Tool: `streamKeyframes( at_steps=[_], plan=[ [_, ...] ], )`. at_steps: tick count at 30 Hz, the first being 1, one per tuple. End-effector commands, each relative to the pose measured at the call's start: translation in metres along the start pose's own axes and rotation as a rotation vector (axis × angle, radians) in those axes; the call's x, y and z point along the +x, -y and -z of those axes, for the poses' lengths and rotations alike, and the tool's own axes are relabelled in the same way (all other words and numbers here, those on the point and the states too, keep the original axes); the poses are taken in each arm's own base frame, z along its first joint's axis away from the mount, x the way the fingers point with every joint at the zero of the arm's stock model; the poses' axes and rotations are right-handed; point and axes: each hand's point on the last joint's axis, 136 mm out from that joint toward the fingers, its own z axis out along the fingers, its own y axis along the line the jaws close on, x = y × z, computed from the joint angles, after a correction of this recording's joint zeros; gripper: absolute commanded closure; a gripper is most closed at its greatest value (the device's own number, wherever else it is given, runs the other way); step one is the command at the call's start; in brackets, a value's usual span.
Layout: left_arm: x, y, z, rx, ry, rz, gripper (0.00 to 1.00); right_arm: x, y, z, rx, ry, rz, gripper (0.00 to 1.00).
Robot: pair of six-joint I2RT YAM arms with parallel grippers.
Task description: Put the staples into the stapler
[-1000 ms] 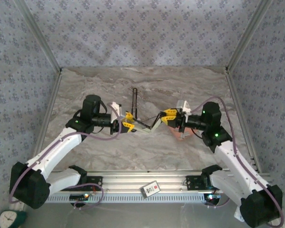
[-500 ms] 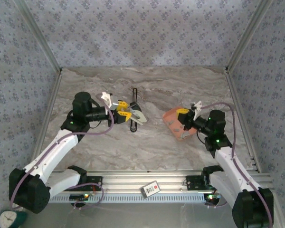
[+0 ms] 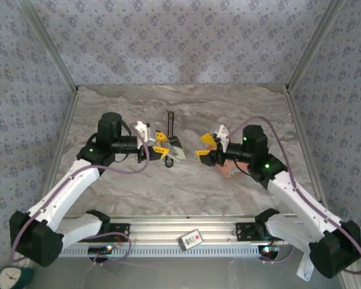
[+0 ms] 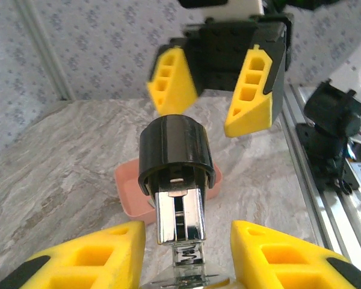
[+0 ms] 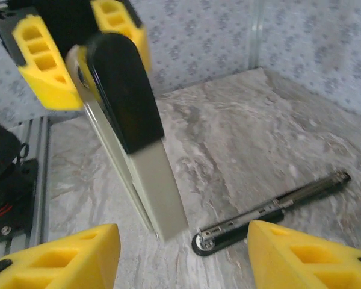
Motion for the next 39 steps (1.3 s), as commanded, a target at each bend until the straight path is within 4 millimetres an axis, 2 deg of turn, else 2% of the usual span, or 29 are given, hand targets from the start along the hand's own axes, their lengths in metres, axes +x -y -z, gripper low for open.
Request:
streamKeyframes(
  at_steps=[1, 8, 16, 21, 25, 26, 31, 35, 39],
  plan=[
    [-0.015, 0.01, 0.001, 0.05, 0.011, -0.133, 1.0, -0.008, -0.01, -0.013, -0.061, -0.057, 0.127, 0.39],
    [-0.014, 0.013, -0.003, 0.066, 0.004, -0.146, 1.0, -0.032, -0.034, -0.042, -0.223, -0.036, 0.176, 0.38],
    [-0.014, 0.016, -0.004, 0.076, 0.007, -0.149, 1.0, -0.031, -0.041, -0.06, -0.285, -0.044, 0.176, 0.41],
    [-0.015, 0.016, -0.003, 0.069, 0.011, -0.152, 1.0, -0.03, -0.045, -0.058, -0.321, -0.038, 0.16, 0.55],
    [-0.011, 0.01, -0.004, 0.044, 0.002, -0.139, 1.0, -0.031, -0.046, -0.048, -0.334, -0.029, 0.136, 0.86],
    [-0.009, 0.009, -0.003, 0.037, 0.001, -0.132, 1.0, -0.033, -0.043, -0.044, -0.321, -0.014, 0.129, 0.9],
    [-0.003, -0.008, 0.007, -0.038, 0.054, -0.067, 1.0, -0.05, -0.022, -0.012, -0.217, 0.098, 0.103, 1.0],
    [0.018, -0.017, 0.01, -0.091, 0.035, -0.023, 1.0, -0.063, -0.004, 0.017, -0.127, 0.205, 0.064, 1.0],
    [0.037, -0.023, 0.007, -0.122, 0.006, 0.015, 1.0, -0.075, -0.001, 0.035, -0.093, 0.259, 0.06, 1.0]
  ],
)
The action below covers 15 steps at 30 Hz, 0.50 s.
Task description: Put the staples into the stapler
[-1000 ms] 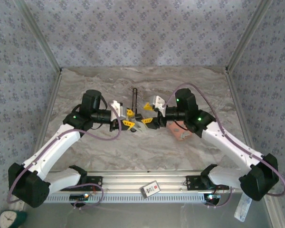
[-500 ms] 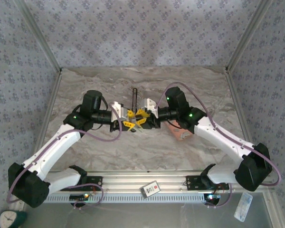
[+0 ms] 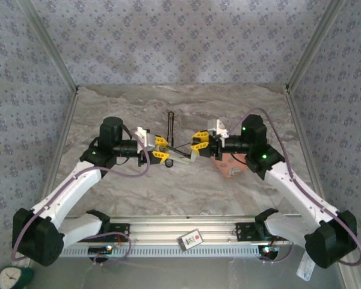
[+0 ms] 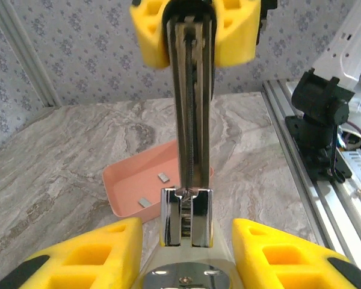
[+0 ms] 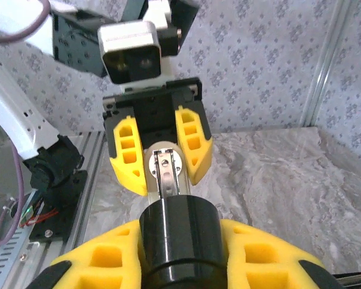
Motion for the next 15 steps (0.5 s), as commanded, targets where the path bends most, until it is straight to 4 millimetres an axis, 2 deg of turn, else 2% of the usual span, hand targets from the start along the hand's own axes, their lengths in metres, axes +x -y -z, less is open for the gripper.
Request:
streamKeyframes(
  at_steps=[1, 9, 15],
  plan=[
    [0.017, -0.024, 0.008, -0.136, -0.043, 0.015, 1.0, -0.038, 0.009, 0.018, 0.082, 0.104, 0.008, 1.0],
    [0.055, -0.035, 0.0, -0.182, -0.114, 0.083, 1.0, -0.08, 0.014, 0.034, 0.152, 0.252, 0.065, 1.0],
    [0.079, -0.037, -0.008, -0.19, -0.162, 0.119, 0.99, -0.094, 0.011, 0.037, 0.144, 0.278, 0.081, 1.0]
  ],
)
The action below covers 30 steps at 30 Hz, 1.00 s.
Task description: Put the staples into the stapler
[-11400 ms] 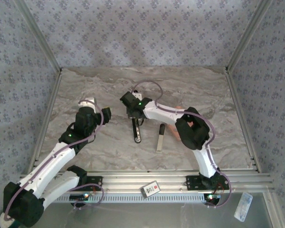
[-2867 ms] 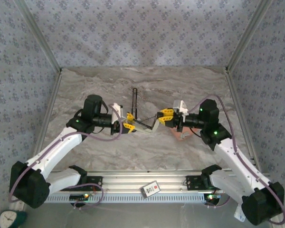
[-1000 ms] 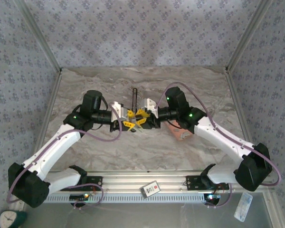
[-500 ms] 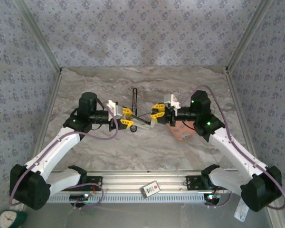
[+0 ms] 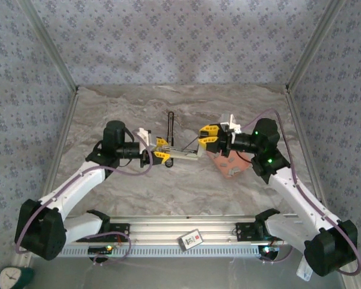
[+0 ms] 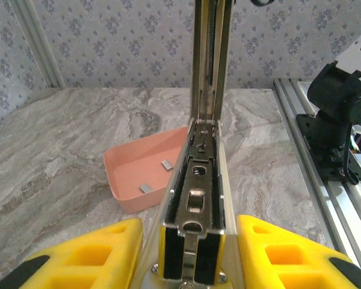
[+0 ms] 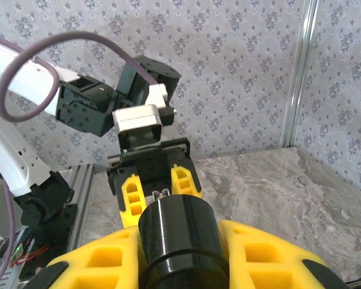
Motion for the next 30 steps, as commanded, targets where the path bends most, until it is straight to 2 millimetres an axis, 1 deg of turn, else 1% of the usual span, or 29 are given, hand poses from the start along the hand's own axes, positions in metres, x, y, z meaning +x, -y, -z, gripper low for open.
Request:
streamKeyframes(
  at_steps=[1, 6, 10, 11, 14, 18, 22, 26, 30],
  plan=[
    [0.047, -0.029, -0.001, -0.163, -0.142, 0.047, 0.99, -0.071, -0.001, 0.013, 0.073, 0.172, 0.107, 1.0],
    [0.055, -0.027, -0.013, -0.143, -0.155, 0.06, 0.92, -0.072, -0.003, 0.011, 0.066, 0.175, 0.11, 1.0],
    [0.059, -0.029, -0.017, -0.141, -0.163, 0.067, 0.84, -0.074, -0.004, 0.011, 0.062, 0.179, 0.111, 1.0],
    [0.06, -0.029, -0.018, -0.139, -0.165, 0.069, 0.82, -0.074, -0.003, 0.01, 0.062, 0.178, 0.112, 1.0],
    [0.061, -0.029, -0.02, -0.137, -0.168, 0.07, 0.71, -0.074, -0.004, 0.01, 0.06, 0.174, 0.114, 1.0],
    [0.061, -0.03, -0.022, -0.136, -0.169, 0.069, 0.61, -0.072, -0.003, 0.009, 0.06, 0.169, 0.109, 1.0],
    [0.062, -0.03, -0.024, -0.13, -0.172, 0.068, 0.54, -0.071, -0.003, 0.008, 0.059, 0.166, 0.106, 1.0],
    [0.062, -0.03, -0.027, -0.125, -0.172, 0.068, 0.44, -0.069, -0.002, 0.007, 0.062, 0.159, 0.101, 1.0],
    [0.06, -0.03, -0.029, -0.119, -0.171, 0.064, 0.38, -0.069, -0.001, 0.007, 0.066, 0.159, 0.098, 1.0]
  ],
)
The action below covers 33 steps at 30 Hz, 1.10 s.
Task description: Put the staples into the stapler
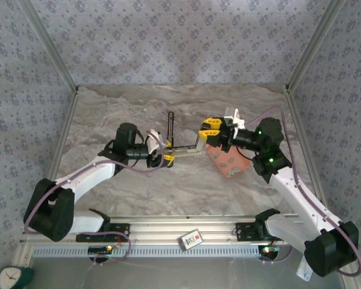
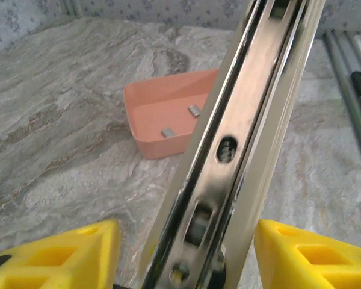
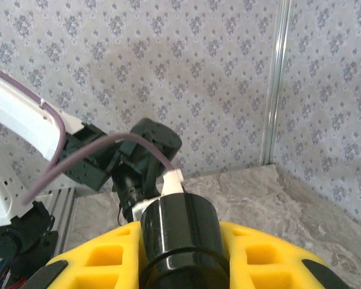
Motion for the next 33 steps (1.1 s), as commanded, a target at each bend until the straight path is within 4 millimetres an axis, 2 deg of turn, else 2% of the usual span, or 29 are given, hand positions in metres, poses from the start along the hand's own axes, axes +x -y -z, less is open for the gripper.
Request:
streamKeyframes(
  at_steps=[1, 7, 13, 22, 29, 33],
  plan=[
    [0.002, -0.003, -0.002, -0.023, -0.018, -0.015, 0.36, -0.044, -0.01, 0.004, -0.002, 0.099, 0.085, 1.0],
    [-0.008, -0.002, -0.002, -0.02, 0.001, -0.024, 0.27, -0.039, -0.009, 0.005, 0.003, 0.085, 0.075, 1.0],
    [-0.051, 0.018, 0.001, 0.042, 0.072, -0.092, 0.27, -0.035, -0.011, 0.004, -0.017, 0.072, 0.067, 1.0],
    [-0.102, 0.045, -0.011, 0.151, 0.155, -0.141, 0.34, -0.033, -0.015, 0.0, -0.051, 0.066, 0.061, 1.0],
    [-0.116, 0.058, -0.021, 0.206, 0.166, -0.167, 0.37, -0.033, -0.017, -0.001, -0.064, 0.066, 0.065, 1.0],
    [-0.116, 0.062, -0.026, 0.239, 0.156, -0.167, 0.45, -0.033, -0.018, -0.001, -0.065, 0.066, 0.068, 1.0]
  ],
)
